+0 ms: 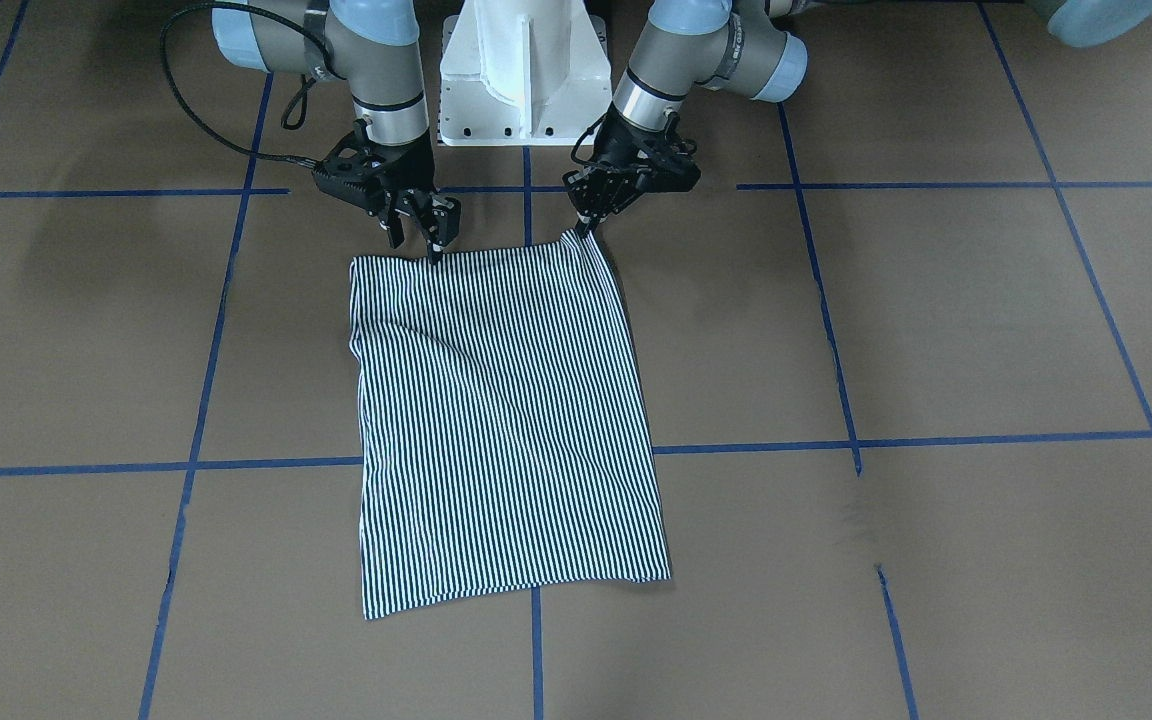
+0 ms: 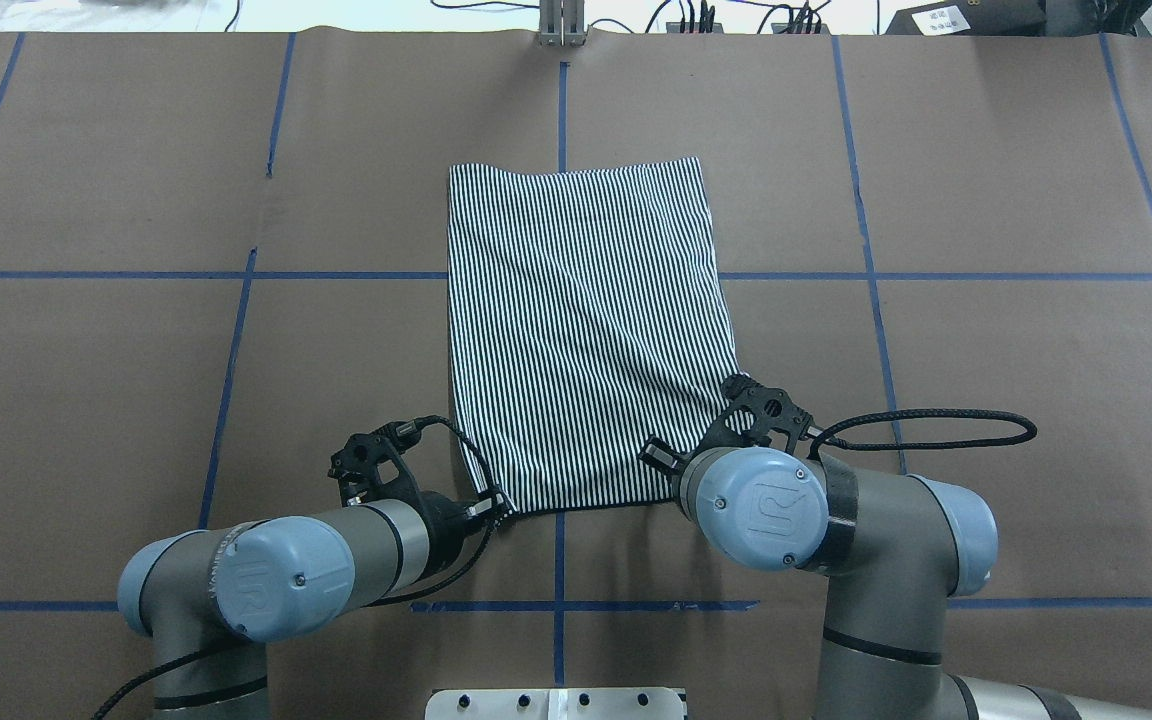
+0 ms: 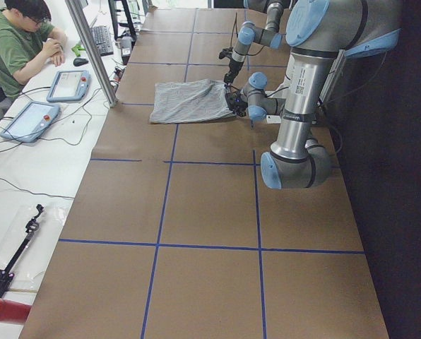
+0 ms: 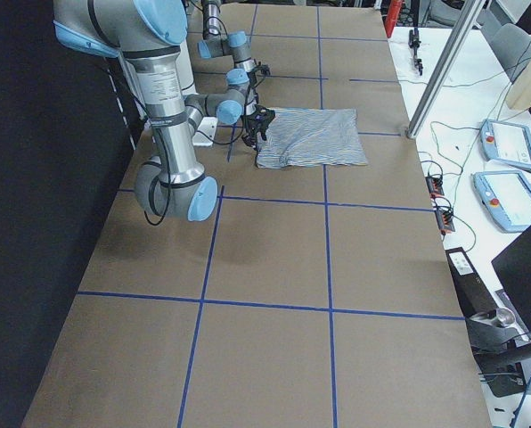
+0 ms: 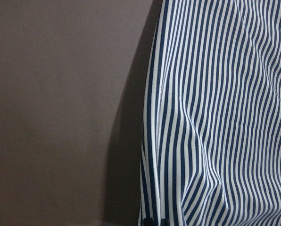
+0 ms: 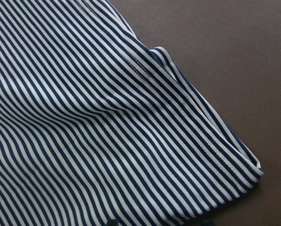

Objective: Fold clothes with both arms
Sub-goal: 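Move the right gripper along the shirt's side to its near corner, then grasp the shirt's near corners with both grippers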

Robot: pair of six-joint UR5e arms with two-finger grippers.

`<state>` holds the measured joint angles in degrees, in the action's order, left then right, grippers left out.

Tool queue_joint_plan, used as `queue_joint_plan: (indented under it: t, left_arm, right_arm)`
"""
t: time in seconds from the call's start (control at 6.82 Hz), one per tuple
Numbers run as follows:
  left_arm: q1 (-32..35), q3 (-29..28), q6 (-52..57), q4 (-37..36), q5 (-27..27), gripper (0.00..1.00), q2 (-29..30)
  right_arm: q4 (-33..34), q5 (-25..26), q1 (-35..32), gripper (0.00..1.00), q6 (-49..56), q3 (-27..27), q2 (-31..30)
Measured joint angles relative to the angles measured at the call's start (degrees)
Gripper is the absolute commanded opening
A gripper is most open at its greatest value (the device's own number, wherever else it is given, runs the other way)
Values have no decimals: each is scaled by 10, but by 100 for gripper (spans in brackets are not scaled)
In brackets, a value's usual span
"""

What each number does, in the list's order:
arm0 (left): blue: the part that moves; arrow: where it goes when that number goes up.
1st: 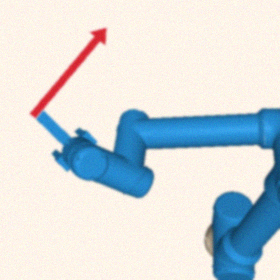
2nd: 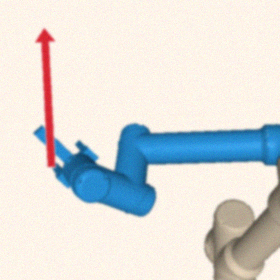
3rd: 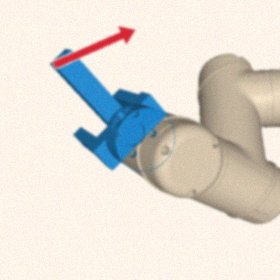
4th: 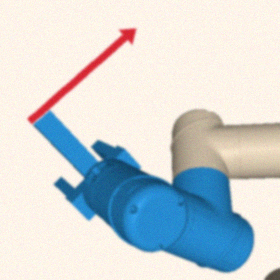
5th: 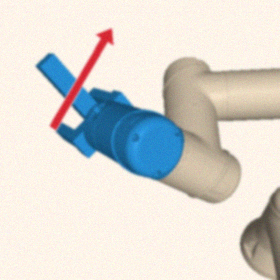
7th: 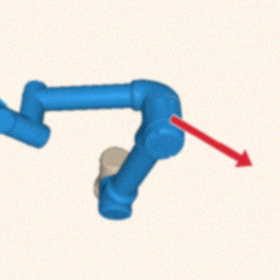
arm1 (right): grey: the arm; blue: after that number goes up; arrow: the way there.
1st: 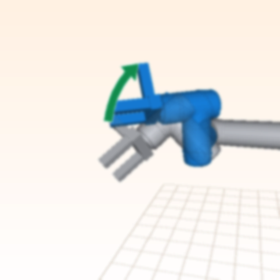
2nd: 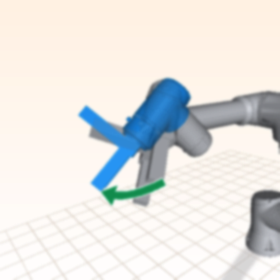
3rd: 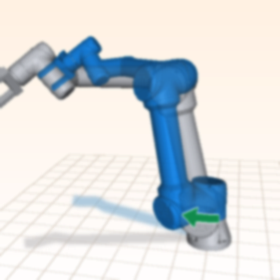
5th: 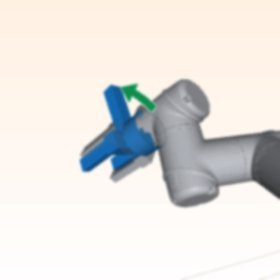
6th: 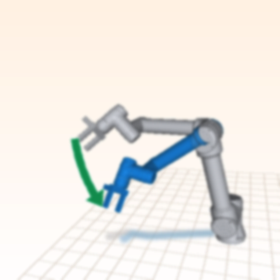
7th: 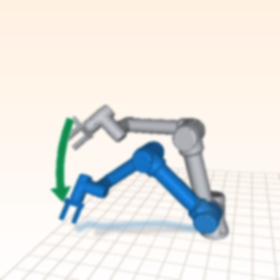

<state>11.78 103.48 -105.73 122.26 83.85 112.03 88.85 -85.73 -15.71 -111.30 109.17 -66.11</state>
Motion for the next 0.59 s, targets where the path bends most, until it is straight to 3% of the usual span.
queue_joint_plan:
  t: [0.59]
  left_arm:
    - [0,1,0,0,0,0,0]
  right_arm:
    - [25,1,-19,66,13,-51,47]
